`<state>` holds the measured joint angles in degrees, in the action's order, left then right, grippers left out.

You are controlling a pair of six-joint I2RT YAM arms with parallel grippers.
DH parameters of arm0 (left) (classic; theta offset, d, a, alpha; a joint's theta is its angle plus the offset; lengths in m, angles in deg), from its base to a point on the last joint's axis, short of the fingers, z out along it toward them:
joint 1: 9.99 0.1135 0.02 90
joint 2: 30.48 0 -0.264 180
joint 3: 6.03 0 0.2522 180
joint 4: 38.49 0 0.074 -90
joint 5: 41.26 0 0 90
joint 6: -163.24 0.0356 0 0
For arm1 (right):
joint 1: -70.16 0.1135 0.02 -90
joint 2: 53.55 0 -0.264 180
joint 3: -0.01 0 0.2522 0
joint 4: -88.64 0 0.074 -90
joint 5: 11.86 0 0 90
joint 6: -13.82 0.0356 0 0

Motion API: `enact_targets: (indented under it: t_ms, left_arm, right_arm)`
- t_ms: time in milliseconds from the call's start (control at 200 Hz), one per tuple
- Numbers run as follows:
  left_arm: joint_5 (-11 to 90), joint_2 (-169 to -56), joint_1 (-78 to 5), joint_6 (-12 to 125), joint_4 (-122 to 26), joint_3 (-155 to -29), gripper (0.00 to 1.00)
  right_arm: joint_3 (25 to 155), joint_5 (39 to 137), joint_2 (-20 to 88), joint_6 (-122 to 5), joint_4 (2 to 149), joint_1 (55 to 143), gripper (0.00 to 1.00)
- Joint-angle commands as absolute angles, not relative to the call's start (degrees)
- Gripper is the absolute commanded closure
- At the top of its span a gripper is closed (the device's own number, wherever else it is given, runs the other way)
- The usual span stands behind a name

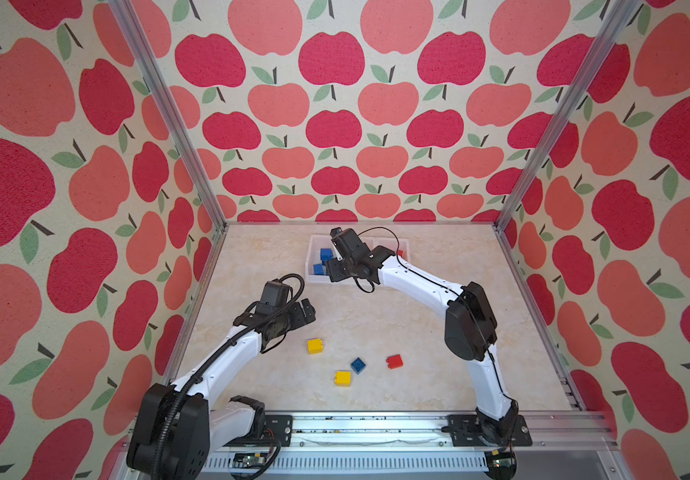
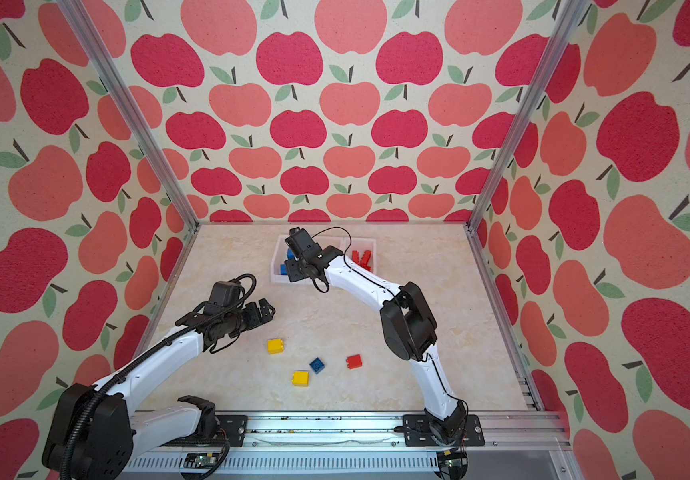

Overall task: Sort the legos into containers by color
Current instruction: 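Lower the left gripper onto the yellow square brick while the right withdraws, then close the left gripper on the yellow square brick and lift it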

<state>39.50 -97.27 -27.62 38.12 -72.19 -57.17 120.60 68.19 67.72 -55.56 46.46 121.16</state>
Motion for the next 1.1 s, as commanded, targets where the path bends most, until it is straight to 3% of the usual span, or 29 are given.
enact_targets:
  t_ms: [0, 430, 915, 1096]
  left_arm:
    - [41.93, -97.79, -29.19, 37.82, -76.97, -59.96, 0.01]
    - [45.86, -104.89, -36.88, 34.3, -90.04, -66.3, 0.03]
    - [47.39, -112.85, -44.87, 29.51, -95.73, -69.53, 0.14]
    - [48.19, -114.72, -45.41, 29.2, -95.93, -70.04, 0.23]
  right_arm:
    - [114.48, 69.6, 62.92, -53.04, 47.91, 121.66, 0.3]
    - [89.66, 70.67, 46.69, -50.9, 49.34, 121.88, 0.18]
    - [78.31, 68.84, 35.4, -48.41, 46.21, 121.66, 0.13]
    - [76.06, 68.73, 32.67, -48.23, 45.88, 120.62, 0.13]
